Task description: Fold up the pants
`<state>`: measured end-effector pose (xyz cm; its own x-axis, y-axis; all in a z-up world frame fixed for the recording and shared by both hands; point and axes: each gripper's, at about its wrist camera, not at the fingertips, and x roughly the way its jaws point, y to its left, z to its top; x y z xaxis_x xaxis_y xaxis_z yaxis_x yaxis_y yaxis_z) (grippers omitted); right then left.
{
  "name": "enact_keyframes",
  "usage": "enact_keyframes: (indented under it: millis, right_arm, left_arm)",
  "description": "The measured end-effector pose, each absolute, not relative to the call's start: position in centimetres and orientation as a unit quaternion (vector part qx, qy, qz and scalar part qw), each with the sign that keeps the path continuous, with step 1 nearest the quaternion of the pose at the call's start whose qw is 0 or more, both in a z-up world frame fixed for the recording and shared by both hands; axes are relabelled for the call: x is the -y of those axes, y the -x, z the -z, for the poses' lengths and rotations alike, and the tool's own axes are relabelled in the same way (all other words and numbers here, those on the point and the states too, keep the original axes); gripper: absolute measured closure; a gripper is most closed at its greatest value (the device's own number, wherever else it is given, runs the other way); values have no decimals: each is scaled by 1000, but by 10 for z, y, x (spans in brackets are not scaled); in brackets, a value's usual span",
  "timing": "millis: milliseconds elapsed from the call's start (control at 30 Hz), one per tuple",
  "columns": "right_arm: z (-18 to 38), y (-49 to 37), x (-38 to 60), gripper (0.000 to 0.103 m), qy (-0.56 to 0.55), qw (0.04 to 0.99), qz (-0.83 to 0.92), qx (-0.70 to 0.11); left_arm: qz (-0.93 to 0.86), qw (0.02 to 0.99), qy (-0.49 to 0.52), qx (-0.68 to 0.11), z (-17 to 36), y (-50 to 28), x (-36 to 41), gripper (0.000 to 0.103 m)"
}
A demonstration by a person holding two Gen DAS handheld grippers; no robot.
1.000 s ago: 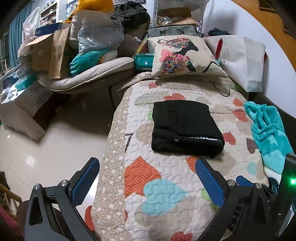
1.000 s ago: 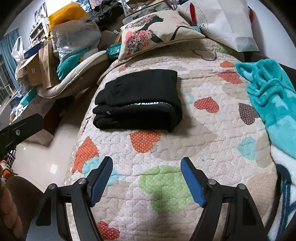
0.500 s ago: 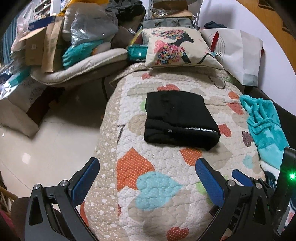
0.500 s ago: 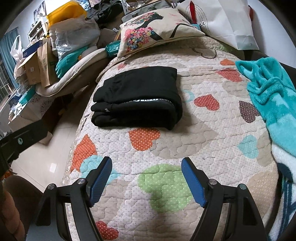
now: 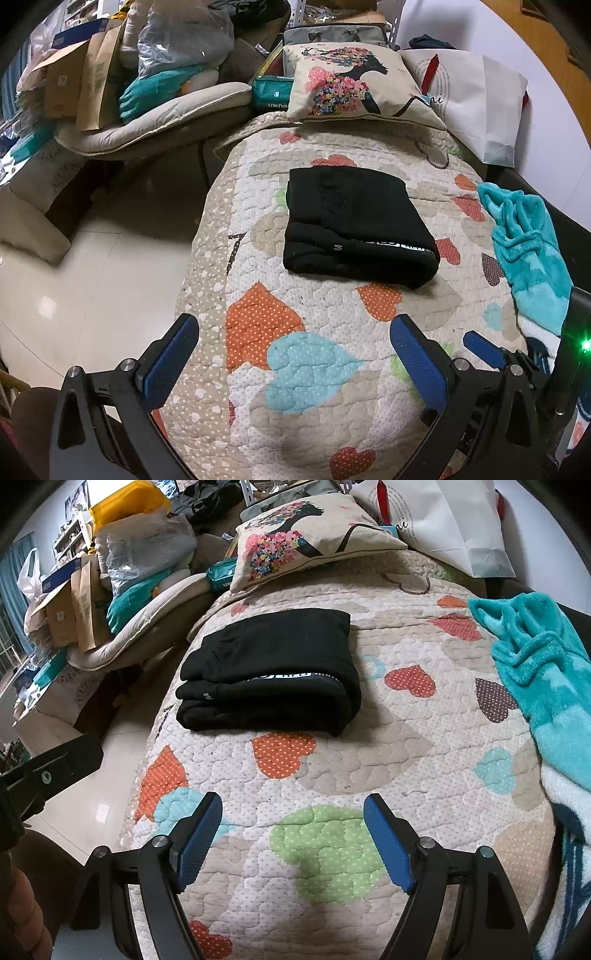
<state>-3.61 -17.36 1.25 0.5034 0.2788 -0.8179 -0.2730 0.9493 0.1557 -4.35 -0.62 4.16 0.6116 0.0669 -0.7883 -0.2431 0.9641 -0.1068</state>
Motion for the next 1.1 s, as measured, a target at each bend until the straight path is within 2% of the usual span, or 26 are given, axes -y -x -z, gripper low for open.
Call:
enact_keyframes:
  millis: [1100]
  right_arm:
    - [-1,30,175,18,15,861,-137,-489]
  left_arm:
    - [-90,869,149,-463,-13,33,-14,0]
